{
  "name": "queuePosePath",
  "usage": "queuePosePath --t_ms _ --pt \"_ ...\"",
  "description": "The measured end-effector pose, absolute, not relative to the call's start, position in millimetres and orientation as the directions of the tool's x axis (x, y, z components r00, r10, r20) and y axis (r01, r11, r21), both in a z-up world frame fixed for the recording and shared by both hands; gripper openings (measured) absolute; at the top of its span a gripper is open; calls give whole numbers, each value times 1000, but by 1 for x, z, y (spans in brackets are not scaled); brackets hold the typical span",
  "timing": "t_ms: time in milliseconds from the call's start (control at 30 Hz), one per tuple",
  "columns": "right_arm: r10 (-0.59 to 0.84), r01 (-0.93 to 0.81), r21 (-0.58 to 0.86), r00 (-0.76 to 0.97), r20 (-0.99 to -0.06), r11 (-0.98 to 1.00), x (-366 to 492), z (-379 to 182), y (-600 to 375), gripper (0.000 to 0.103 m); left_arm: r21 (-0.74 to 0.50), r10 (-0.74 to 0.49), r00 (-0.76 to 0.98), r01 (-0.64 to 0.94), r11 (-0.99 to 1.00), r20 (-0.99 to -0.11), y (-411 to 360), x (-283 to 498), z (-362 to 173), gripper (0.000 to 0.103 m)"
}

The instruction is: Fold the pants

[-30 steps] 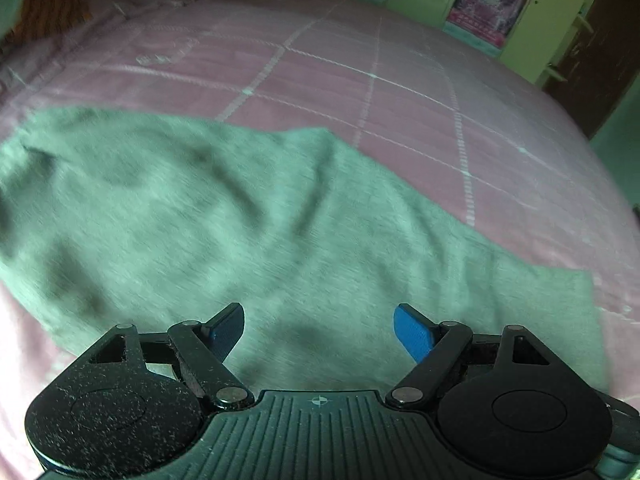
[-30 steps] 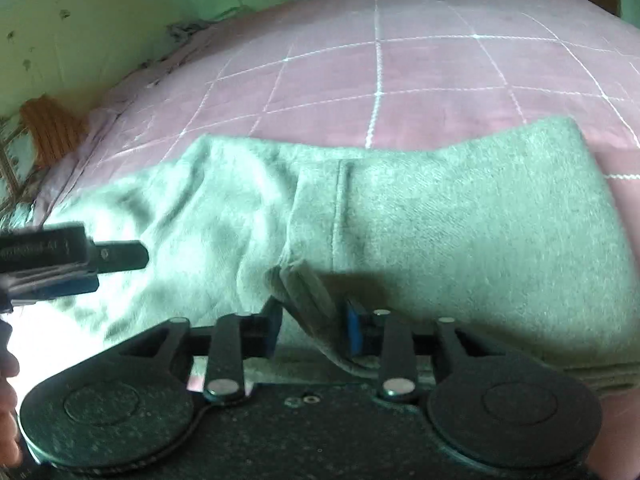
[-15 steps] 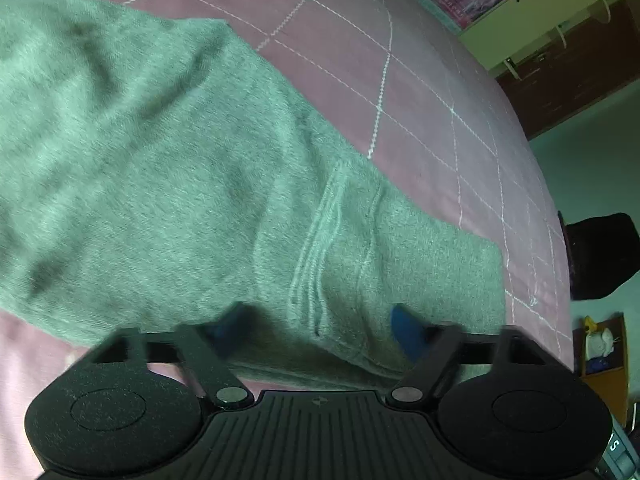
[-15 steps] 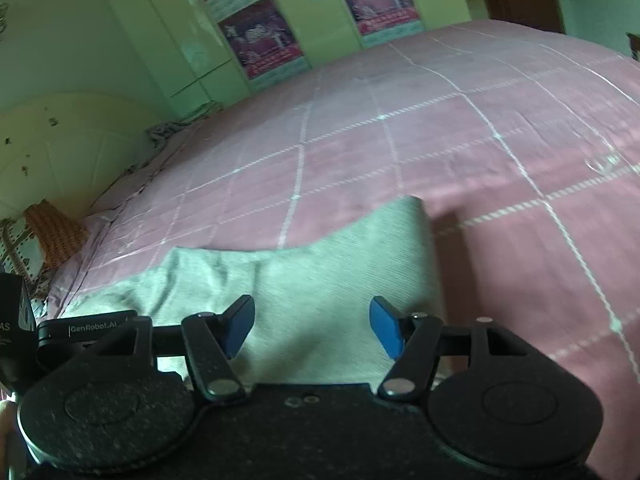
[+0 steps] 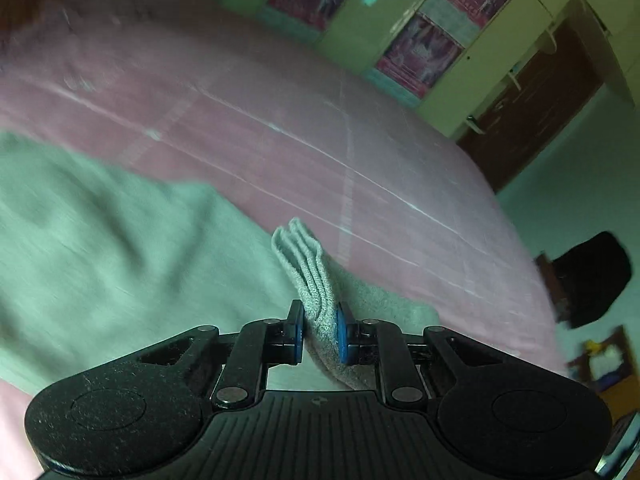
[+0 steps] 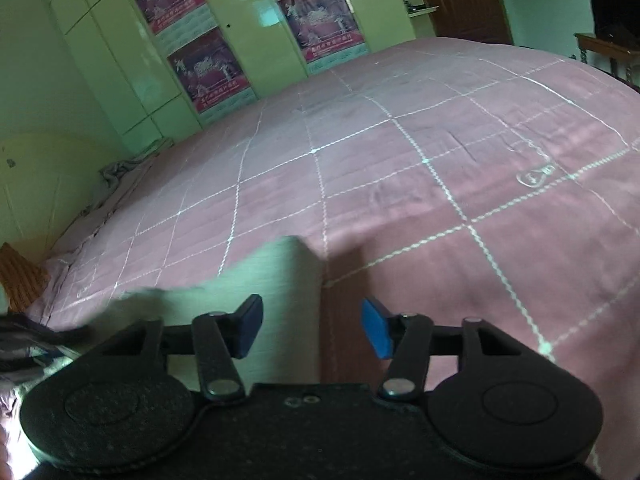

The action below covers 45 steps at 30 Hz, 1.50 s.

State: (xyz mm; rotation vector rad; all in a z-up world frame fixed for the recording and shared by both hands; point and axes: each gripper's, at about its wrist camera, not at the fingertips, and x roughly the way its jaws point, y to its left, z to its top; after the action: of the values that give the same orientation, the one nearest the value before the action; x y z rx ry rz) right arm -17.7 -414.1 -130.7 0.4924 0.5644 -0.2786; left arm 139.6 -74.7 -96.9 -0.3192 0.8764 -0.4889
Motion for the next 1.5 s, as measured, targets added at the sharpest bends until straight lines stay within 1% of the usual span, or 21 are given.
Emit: queuePosePath --t_ms 67,133,200,233,267,333,367,467,533,567,633,733,800,867,933,1000,1100,1333,1500 --pt "-98 357 335 798 -595 872 -5 -133 -402 47 -407 -484 527 264 875 -699 -58 142 -108 16" --pt "-77 319 282 775 -627 905 10 -140 -381 39 -375 -449 469 247 893 -761 -48 143 -133 17" --pt "-76 284 217 751 -655 934 23 -149 -359 36 -329 -397 409 230 916 -822 -47 144 -161 18" --pt "-77 265 184 740 -668 947 28 -154 -348 36 -325 -390 399 222 919 -830 -46 142 -170 22" --pt "-79 241 143 721 -688 960 34 -161 -337 36 -330 -389 414 209 920 -823 -41 138 -172 23" --pt "-105 193 33 663 -741 981 43 -179 -319 37 -341 -392 435 194 920 -810 -37 135 -164 23" --pt "-120 169 -9 662 -740 986 42 -184 -315 37 -335 -387 463 194 922 -798 -35 133 -155 23" --pt "-99 159 8 651 -753 987 39 -178 -319 37 -309 -395 536 248 918 -746 -36 132 -131 23" --pt "-82 151 23 650 -755 988 39 -170 -321 38 -291 -410 535 296 910 -738 -49 137 -122 23" --pt "-78 150 32 666 -742 988 41 -164 -323 37 -281 -410 526 310 908 -745 -58 144 -124 23" --pt "-96 163 26 695 -713 986 49 -153 -321 39 -278 -406 500 313 908 -765 -74 159 -135 23" --pt "-116 176 14 705 -699 984 74 -145 -321 40 -245 -359 479 284 927 -801 -94 173 -152 23" --pt "-138 195 3 700 -701 981 90 -147 -325 40 -199 -313 460 280 939 -831 -102 173 -168 23" --pt "-162 215 -15 684 -712 976 103 -156 -331 39 -180 -305 466 295 938 -830 -105 175 -177 23" --pt "-152 207 -27 619 -770 978 115 -183 -336 40 -158 -293 479 302 940 -828 -109 174 -178 23" --pt "-169 196 -52 647 -743 979 112 -192 -332 42 -134 -284 497 317 939 -820 -113 170 -180 23" --pt "-189 207 -67 651 -735 976 110 -195 -327 42 -97 -270 519 336 937 -811 -118 161 -183 23" --pt "-178 194 -68 631 -755 979 104 -188 -325 42 -100 -274 505 344 934 -818 -108 149 -176 23" --pt "-187 182 -89 639 -746 979 85 -187 -313 43 -96 -280 508 358 929 -815 -102 128 -176 23"
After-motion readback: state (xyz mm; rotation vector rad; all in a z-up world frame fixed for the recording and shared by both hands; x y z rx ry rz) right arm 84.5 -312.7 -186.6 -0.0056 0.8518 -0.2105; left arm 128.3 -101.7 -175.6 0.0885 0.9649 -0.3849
